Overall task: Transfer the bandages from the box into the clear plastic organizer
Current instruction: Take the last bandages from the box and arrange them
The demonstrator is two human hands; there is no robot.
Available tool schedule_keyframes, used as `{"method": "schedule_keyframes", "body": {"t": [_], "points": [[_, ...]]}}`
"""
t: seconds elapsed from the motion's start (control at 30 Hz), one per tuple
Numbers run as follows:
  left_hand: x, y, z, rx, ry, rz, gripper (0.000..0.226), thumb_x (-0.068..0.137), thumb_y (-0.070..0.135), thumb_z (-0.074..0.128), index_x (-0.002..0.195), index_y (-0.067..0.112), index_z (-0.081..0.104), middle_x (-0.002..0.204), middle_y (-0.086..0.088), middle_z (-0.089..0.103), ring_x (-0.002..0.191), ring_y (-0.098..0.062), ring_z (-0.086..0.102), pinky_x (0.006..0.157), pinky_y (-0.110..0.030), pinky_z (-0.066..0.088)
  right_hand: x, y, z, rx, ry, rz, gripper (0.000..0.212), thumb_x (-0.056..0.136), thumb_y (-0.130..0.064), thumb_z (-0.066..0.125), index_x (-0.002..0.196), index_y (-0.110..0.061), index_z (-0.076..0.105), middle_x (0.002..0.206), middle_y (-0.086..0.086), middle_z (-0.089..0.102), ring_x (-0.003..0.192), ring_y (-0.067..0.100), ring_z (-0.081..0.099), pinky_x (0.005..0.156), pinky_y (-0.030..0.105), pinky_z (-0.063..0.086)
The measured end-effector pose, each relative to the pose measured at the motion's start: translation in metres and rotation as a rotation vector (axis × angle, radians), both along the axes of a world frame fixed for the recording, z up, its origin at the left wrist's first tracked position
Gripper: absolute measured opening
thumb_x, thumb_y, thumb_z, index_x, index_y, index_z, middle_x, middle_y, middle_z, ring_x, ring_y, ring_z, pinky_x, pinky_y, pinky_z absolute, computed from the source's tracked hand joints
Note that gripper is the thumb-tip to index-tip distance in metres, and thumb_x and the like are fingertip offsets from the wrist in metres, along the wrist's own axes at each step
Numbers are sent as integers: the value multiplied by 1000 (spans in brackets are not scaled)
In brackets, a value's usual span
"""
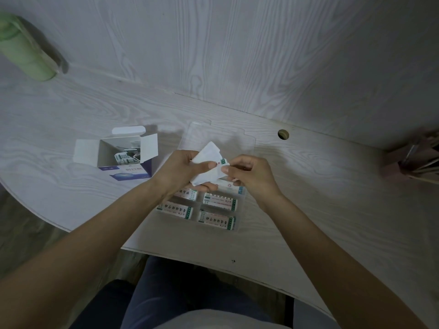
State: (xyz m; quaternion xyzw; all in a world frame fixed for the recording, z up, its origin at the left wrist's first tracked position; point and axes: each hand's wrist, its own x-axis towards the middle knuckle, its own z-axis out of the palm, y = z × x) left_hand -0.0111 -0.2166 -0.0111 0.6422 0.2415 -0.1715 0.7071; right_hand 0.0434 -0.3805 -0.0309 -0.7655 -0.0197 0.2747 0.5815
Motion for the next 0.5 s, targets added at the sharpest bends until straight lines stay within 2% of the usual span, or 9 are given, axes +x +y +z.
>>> {"method": "schedule_keyframes", "body": {"t": [0.17, 0.23, 0.3, 0.33, 0.43, 0.5], "points": [[0, -2, 0, 39, -21, 83, 25, 85, 5, 66, 109, -1, 61, 78, -13, 72, 55, -20, 68, 44, -24, 52, 1, 0, 0, 14, 42, 16, 8, 83, -2, 68, 89, -7, 71, 71, 3, 65, 51, 0, 58, 56, 15, 50], [1, -4, 0, 82, -25, 110, 21, 85, 6, 65, 106, 3, 61, 74, -7, 70, 49, -15, 66, 39, -19, 47, 1, -2, -2, 34, 46, 6, 7, 84, -2, 67, 86, -7, 71, 75, 6, 67, 59, 5, 64, 64, 18, 55], [3, -6, -1, 100, -33, 134, 18, 87, 8, 64, 105, 7, 60, 79, -3, 67, 48, -11, 66, 39, -17, 47, 2, -4, -4, 76, 43, -69, 6, 83, 1, 67, 85, -3, 71, 81, 10, 69, 71, 14, 68, 72, 22, 58], [4, -6, -1, 101, -39, 150, 17, 87, 8, 64, 104, 8, 60, 81, -1, 66, 50, -10, 67, 40, -18, 49, 3, -5, -6, 87, 31, -112, 7, 83, 2, 66, 85, -3, 71, 82, 10, 69, 72, 16, 68, 71, 22, 57], [8, -1, -6, 152, -38, 180, 17, 88, 12, 63, 105, 9, 59, 85, -1, 67, 53, -11, 68, 46, -24, 55, 6, -10, -8, 77, 27, -177, 9, 86, 0, 65, 86, -7, 70, 78, 5, 70, 60, 12, 68, 57, 17, 53], [9, 3, -11, 217, -23, 173, 23, 89, 15, 63, 110, 10, 58, 90, -6, 69, 55, -16, 68, 49, -28, 57, 8, -15, -12, 141, 80, -203, 8, 86, 2, 63, 88, -3, 69, 79, 7, 70, 66, 13, 70, 62, 18, 54]]}}
